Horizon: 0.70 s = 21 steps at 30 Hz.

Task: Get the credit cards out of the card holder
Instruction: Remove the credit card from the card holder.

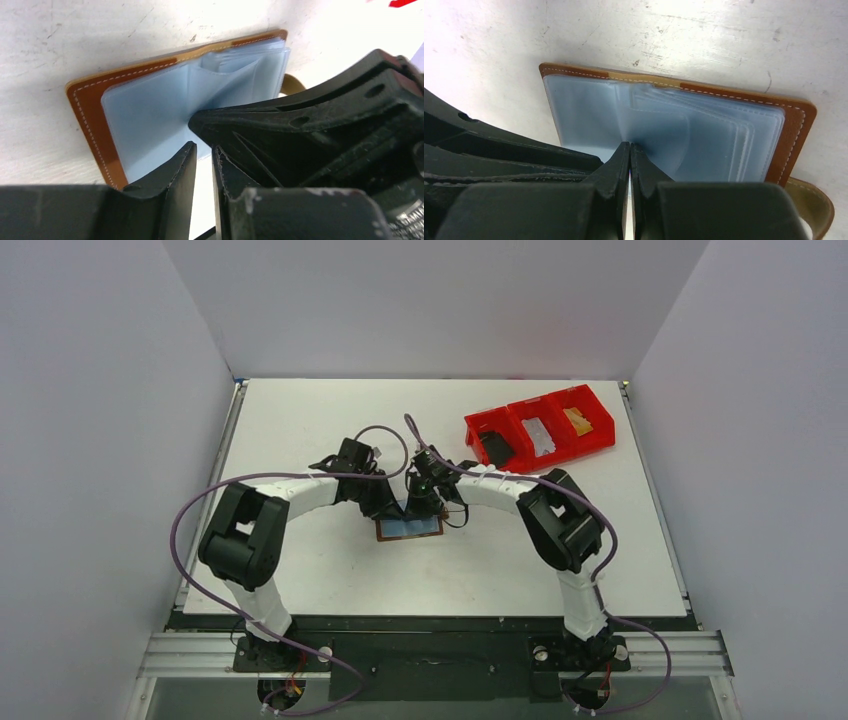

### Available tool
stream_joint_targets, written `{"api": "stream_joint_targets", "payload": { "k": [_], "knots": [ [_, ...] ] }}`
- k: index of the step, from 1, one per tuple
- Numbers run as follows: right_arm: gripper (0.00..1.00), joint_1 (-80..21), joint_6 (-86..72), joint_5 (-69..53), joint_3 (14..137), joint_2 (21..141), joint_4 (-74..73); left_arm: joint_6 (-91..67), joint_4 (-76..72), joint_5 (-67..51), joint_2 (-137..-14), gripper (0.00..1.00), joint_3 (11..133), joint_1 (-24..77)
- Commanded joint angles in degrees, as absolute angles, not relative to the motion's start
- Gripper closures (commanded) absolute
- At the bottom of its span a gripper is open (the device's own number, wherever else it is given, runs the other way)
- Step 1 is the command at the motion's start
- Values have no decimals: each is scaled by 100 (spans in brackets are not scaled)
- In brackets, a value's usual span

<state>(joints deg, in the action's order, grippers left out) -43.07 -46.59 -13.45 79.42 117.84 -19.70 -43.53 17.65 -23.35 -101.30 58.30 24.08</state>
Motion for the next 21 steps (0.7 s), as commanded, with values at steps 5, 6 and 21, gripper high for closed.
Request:
{"api": "stream_joint_targets", "payload": {
  "k": [5,6,21],
  "knots": [
    [100,-3938,-5455,-2134,7256,11752,-842,-4822,1032,-2635,-10373,99,5875,2513],
    [100,-3902,-5574,-2221,7173,11738,-750,-4890,1031,-2595,-10394,100,5864,2505],
    [77,-3751,-4994,-1763,7311,10763,-1077,-4668,2154,-1756,-10890,100,6210,2417]
  ]
}}
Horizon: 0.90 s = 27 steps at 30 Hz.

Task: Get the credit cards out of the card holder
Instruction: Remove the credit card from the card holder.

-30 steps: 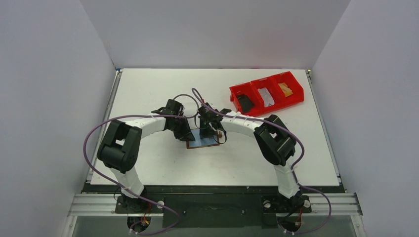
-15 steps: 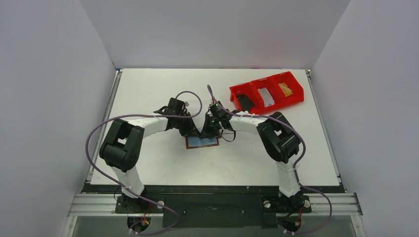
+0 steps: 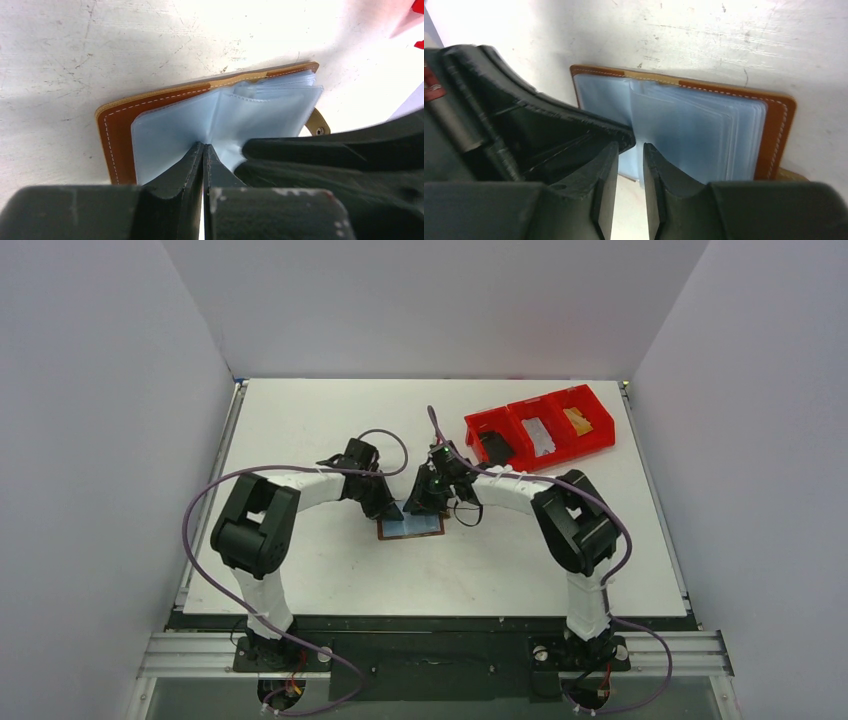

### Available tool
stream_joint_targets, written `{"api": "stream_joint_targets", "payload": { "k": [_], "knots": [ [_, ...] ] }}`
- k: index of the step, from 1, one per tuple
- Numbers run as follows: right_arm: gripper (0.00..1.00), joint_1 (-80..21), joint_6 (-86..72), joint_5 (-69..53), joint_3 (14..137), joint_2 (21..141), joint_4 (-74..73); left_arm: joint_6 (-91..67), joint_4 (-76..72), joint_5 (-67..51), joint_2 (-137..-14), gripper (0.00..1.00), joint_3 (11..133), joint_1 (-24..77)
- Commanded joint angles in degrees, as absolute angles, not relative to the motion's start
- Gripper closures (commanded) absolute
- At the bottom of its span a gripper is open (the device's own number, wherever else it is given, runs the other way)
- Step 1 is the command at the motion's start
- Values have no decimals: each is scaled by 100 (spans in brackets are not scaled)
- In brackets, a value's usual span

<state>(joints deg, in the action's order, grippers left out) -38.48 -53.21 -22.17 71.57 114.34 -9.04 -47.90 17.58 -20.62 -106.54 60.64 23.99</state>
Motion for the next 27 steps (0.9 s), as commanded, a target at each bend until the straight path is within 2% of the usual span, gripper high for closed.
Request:
{"api": "stream_joint_targets", "payload": {
  "k": [1,5,27],
  "knots": [
    [73,-3726,-4927,-1734,7303,10647,-1114,-4663,2162,-1720,-10914,100,6219,2417],
    [67,-3555,-4754,-1565,7189,10405,-1368,-4626,2222,-1676,-10947,100,6236,2417],
    [60,-3588,-4939,-1917,6831,10701,-1057,-4545,2289,-1681,-10890,100,6354,2408]
  ]
}}
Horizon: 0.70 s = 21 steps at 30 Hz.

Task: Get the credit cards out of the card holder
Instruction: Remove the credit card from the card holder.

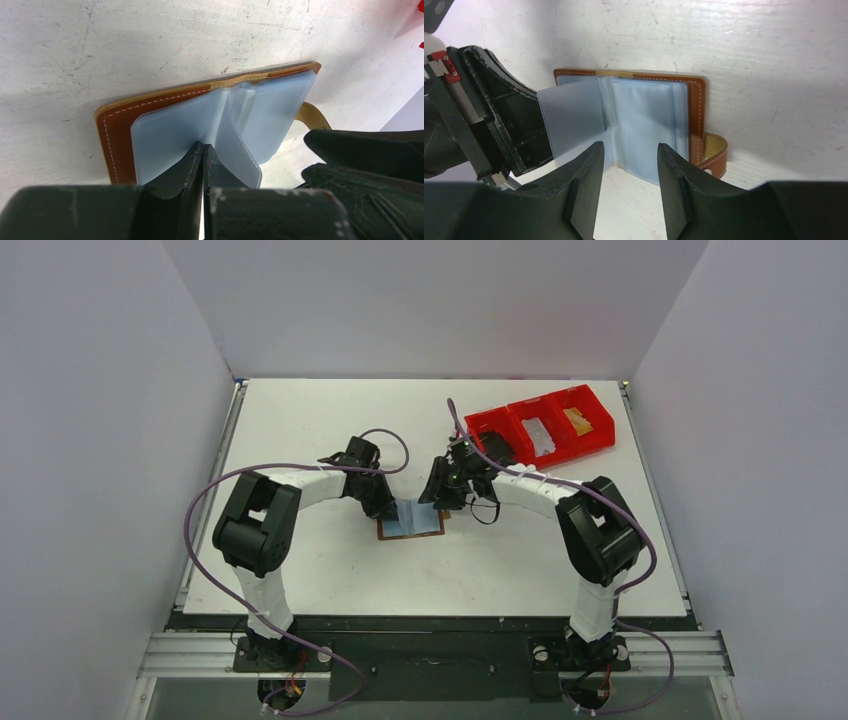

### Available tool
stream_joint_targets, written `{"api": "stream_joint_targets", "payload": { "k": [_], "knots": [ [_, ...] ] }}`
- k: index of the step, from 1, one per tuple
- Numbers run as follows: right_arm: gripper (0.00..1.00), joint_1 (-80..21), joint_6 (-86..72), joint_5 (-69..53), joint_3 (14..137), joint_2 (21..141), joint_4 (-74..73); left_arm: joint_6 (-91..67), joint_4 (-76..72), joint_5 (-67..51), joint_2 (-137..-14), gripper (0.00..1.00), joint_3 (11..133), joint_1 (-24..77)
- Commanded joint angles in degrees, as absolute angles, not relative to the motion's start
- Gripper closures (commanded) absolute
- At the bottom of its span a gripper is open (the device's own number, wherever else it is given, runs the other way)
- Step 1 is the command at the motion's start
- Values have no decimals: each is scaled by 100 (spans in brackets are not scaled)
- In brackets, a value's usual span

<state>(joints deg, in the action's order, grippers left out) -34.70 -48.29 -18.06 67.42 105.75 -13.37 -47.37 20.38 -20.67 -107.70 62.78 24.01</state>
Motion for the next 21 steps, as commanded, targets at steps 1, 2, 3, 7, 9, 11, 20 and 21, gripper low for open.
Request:
{"api": "stream_joint_targets", "payload": {
  "k": [1,2,3,7,9,11,20,21],
  "knots": [
    [60,-3596,-4943,-1883,6834,10724,-1084,-4545,2296,-1680,-10894,100,6361,2408],
    [60,-3602,-4925,-1847,6841,10723,-1109,-4538,2305,-1679,-10896,100,6362,2408],
    [60,-3603,-4902,-1721,6848,10705,-1209,-4541,2308,-1679,-10898,100,6363,2408],
    [59,-3594,-4758,-1484,6903,10731,-1484,-4536,2309,-1677,-10900,100,6363,2408],
    [58,-3610,-4746,-1470,6865,10782,-1501,-4532,2306,-1678,-10905,100,6374,2408],
    [58,-3635,-4754,-1449,6856,10840,-1491,-4531,2312,-1671,-10914,100,6388,2408],
    [58,-3726,-4720,-1150,6849,10889,-1615,-4522,2328,-1662,-10917,100,6397,2408],
    [58,-3720,-4689,-1116,6860,10880,-1667,-4521,2328,-1661,-10916,100,6393,2408]
  ]
}}
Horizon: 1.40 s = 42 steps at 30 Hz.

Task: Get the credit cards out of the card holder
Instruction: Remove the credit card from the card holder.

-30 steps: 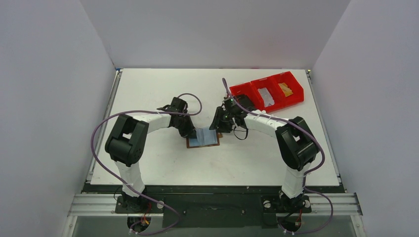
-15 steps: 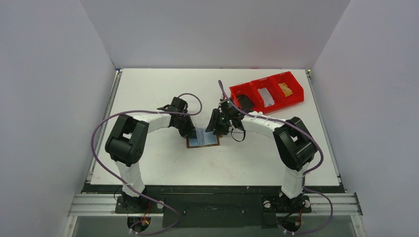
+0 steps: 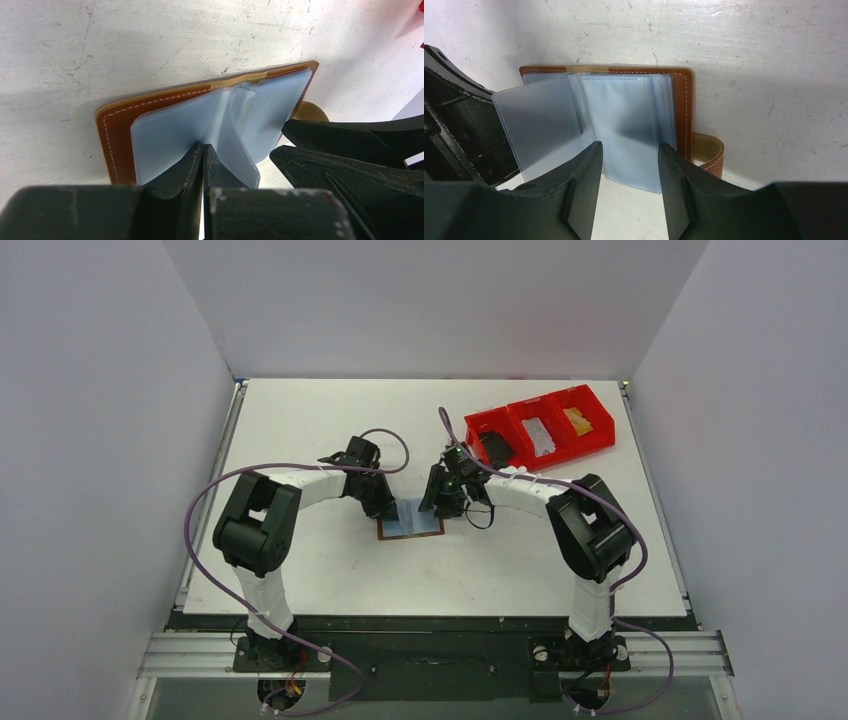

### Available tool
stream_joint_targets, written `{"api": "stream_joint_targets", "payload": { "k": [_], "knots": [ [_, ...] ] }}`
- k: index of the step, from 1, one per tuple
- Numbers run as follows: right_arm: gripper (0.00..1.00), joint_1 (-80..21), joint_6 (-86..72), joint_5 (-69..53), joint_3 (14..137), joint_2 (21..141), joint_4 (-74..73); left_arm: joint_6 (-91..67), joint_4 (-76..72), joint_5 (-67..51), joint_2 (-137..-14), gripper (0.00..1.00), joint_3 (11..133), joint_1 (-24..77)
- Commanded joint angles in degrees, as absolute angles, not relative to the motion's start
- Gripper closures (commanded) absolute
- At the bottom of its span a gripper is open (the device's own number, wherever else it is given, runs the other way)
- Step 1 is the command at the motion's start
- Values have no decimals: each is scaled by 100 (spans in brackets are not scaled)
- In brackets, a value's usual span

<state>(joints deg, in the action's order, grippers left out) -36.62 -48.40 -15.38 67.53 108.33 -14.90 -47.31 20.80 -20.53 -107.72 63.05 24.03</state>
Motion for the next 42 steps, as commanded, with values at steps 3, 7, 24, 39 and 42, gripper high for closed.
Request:
{"api": "stream_joint_targets", "payload": {
  "k": [3,7,24,39,42],
  "knots": [
    [58,-3716,-4661,-1059,6859,10893,-1742,-4518,2328,-1666,-10926,100,6390,2408],
    [58,-3730,-4655,-977,6873,10918,-1814,-4518,2329,-1661,-10920,100,6398,2408],
    [58,-3798,-4539,-870,7006,10929,-1999,-4509,2323,-1672,-10950,100,6402,2413],
    [57,-3982,-4536,-763,7241,10728,-2083,-4483,2338,-1697,-10981,100,6406,2408],
    [57,-4024,-4529,-893,7298,10704,-2023,-4482,2322,-1708,-10994,100,6409,2408]
  ]
}}
